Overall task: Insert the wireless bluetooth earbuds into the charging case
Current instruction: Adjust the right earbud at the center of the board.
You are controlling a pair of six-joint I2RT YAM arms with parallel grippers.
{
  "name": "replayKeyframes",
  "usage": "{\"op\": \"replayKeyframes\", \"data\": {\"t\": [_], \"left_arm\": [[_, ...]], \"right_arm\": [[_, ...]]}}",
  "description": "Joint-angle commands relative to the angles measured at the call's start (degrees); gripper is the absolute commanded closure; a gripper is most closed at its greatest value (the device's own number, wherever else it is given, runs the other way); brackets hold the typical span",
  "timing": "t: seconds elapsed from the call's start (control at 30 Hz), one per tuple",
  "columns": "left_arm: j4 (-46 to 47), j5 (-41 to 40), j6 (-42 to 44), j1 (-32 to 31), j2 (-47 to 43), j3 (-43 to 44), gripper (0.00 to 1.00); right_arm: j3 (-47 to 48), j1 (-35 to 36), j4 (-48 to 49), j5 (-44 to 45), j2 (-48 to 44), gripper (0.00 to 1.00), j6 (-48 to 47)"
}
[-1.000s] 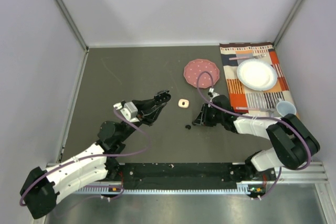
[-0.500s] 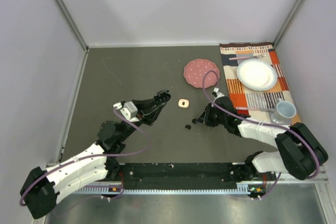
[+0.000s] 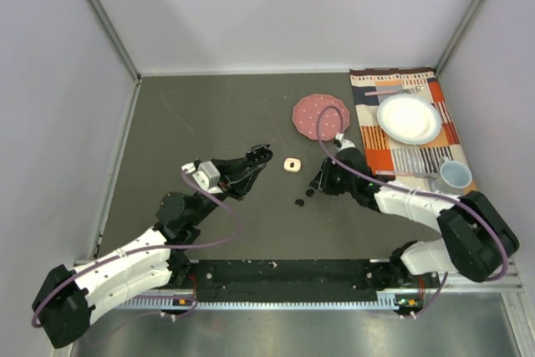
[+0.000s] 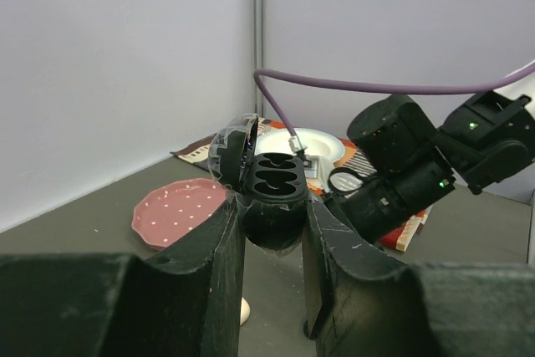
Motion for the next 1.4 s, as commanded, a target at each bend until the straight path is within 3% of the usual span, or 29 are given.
{"op": "replayKeyframes", "data": {"t": [0.0,0.17,0.47,1.37], "left_arm": [[2.43,-0.98,-0.34,0.21,-0.82,0.33,1.00],[1.64,-1.51,0.10,0.21,-1.61,0.25,1.00],[1.55,-1.60,0.36,0.30,-1.09,0.60,1.00],[2.26,-1.33,-0.43,0.30,0.14,0.51,1.00]], "right_arm": [[5.85,0.55,0.58,-0.12,4.57,0.74,-4.34],[8.76,0.55,0.06,-0.83,9.84,0.77,-5.05],[7.27,0.55,1.38,-2.41,11.53,0.78,-4.26],[-0.82,1.43,-0.03,-0.56,1.86,0.78,1.02]]}}
